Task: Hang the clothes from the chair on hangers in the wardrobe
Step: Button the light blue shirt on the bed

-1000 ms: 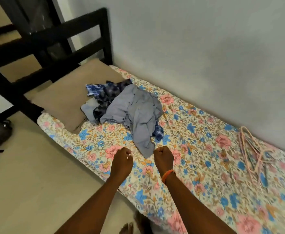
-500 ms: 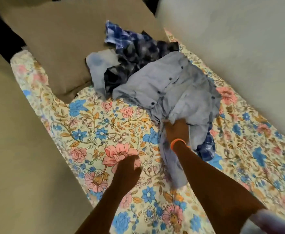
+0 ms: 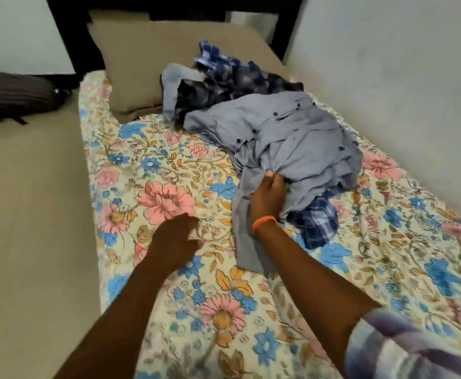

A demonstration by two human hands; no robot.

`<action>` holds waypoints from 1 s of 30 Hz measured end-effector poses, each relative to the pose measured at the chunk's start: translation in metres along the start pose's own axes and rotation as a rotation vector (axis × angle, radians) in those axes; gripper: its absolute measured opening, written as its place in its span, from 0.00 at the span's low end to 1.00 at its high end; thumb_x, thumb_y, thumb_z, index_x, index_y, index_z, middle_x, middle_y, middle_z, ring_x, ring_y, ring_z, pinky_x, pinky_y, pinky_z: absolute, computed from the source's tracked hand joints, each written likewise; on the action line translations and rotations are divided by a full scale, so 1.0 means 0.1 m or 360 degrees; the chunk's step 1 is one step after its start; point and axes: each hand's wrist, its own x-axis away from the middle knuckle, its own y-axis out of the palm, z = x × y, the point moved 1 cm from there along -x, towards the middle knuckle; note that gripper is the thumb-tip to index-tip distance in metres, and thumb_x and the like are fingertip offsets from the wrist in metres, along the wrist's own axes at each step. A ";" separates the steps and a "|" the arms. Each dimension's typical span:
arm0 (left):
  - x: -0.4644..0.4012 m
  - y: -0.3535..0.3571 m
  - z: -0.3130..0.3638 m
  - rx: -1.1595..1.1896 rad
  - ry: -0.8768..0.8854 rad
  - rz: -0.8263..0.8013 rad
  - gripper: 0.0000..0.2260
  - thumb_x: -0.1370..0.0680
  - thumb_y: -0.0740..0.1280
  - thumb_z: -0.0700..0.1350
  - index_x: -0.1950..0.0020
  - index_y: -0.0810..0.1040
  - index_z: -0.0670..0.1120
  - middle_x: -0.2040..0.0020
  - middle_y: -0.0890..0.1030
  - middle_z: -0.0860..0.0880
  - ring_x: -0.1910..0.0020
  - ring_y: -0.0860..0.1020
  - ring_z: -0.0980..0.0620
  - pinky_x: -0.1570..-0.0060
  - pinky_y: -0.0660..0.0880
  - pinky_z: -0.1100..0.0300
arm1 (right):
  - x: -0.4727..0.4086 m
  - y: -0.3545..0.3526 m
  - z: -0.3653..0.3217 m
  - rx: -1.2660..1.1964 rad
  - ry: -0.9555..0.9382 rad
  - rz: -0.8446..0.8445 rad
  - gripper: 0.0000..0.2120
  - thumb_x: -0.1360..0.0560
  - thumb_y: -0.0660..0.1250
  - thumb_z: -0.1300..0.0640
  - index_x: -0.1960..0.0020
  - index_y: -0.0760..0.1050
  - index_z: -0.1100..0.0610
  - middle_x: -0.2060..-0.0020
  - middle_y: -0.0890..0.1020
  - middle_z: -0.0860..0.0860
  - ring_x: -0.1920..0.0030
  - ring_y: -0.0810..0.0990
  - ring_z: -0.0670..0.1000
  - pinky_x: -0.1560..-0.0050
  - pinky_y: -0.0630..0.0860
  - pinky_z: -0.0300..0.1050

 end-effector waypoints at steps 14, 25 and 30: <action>0.81 0.60 2.08 0.0208 0.0284 -0.0225 0.11 0.28 0.66 0.52 0.62 0.71 0.46 0.64 0.75 0.41 0.63 0.75 0.49 0.69 0.59 0.58 | 0.96 -2.77 0.02 -0.0010 -0.0280 -0.1631 0.17 0.23 0.66 0.50 0.67 0.75 0.57 0.72 0.78 0.50 0.71 0.76 0.45 0.68 0.73 0.43; 1.02 0.51 1.71 -0.0010 0.0098 -0.1246 0.12 0.24 0.73 0.52 0.63 0.77 0.47 0.66 0.77 0.50 0.65 0.76 0.52 0.62 0.76 0.58 | -0.25 -2.10 0.53 0.0031 0.0659 -0.0371 0.54 0.37 0.70 0.27 0.24 0.63 0.60 0.35 0.76 0.57 0.39 0.78 0.60 0.37 0.76 0.51; 0.52 0.36 1.57 0.0080 0.0134 -0.0358 0.19 0.24 0.70 0.59 0.64 0.76 0.44 0.68 0.77 0.49 0.70 0.75 0.53 0.66 0.71 0.60 | -0.37 -1.97 0.54 0.0256 0.0422 -0.0402 0.22 0.26 0.70 0.43 0.56 0.79 0.65 0.63 0.81 0.56 0.59 0.80 0.58 0.59 0.72 0.45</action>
